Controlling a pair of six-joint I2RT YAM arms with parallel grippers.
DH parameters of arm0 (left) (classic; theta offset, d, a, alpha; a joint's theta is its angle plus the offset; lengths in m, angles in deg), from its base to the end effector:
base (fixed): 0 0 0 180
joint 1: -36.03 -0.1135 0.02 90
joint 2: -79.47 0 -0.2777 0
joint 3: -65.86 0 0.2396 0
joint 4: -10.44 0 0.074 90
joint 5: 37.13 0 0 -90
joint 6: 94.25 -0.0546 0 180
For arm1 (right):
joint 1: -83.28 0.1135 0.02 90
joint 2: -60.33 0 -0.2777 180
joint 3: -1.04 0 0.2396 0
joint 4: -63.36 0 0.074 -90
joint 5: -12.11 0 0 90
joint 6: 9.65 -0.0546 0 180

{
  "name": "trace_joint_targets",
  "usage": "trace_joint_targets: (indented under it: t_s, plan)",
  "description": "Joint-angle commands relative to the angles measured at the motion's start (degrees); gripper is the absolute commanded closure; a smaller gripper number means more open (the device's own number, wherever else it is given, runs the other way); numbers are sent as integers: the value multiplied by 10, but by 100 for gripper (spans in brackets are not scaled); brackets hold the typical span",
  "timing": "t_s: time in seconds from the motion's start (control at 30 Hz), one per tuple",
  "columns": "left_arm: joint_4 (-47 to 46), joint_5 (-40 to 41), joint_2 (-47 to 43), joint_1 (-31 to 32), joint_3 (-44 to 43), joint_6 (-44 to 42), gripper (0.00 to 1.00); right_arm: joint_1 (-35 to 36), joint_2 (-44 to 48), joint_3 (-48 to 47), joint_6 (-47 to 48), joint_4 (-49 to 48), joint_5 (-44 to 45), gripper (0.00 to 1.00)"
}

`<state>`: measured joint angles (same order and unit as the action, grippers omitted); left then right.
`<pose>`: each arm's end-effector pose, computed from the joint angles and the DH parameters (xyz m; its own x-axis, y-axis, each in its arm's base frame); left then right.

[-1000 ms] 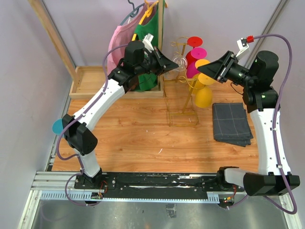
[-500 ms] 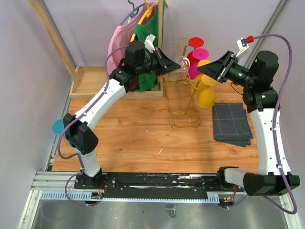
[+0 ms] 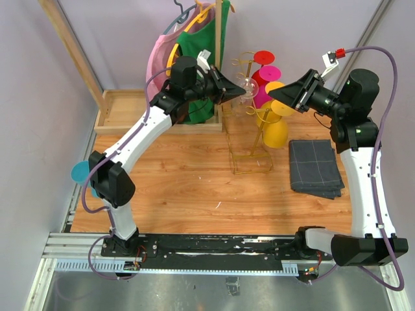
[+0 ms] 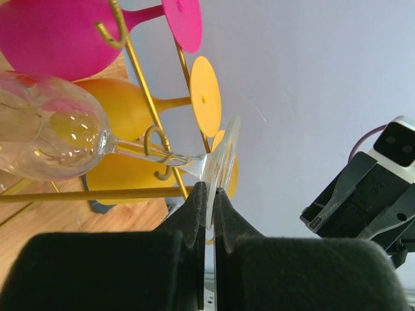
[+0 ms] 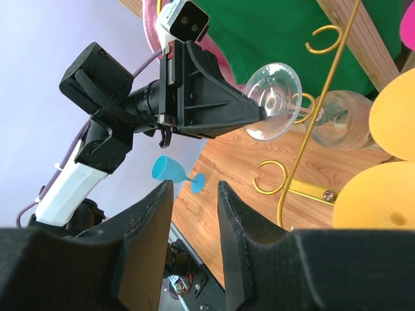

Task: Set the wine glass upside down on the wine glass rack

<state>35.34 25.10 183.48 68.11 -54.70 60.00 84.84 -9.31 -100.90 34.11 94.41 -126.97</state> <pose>0.3575 -0.2541 0.4334 -0.8285 -0.4212 -0.3689 0.2630 0.2888 -0.9205 0.2344 0.0477 0.5043 -0.5432 0.4585 -0.7034 -0.5504 0.4382 0.7107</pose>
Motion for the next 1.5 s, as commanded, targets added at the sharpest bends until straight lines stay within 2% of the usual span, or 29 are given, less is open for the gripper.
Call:
trace_joint_targets:
  t_s: [0.0, 0.67, 0.87, 1.2, 1.47]
  plan:
    - [-37, -19, 1, -7, -3, 13, 100, -13, 7, 0, 1, -16, -8, 65]
    - [-50, -33, 28, -7, 23, -4, 99, -13, 6, 5, 4, -15, -5, 65]
    - [-62, -33, 12, -7, 49, -8, 77, -13, 5, 6, 4, -15, -5, 65]
    - [-65, -36, -11, -7, 73, -13, 63, -13, 5, 6, 4, -16, -3, 65]
    - [-54, -30, -43, -7, 87, -37, 58, -13, 2, 9, -3, -24, -4, 64]
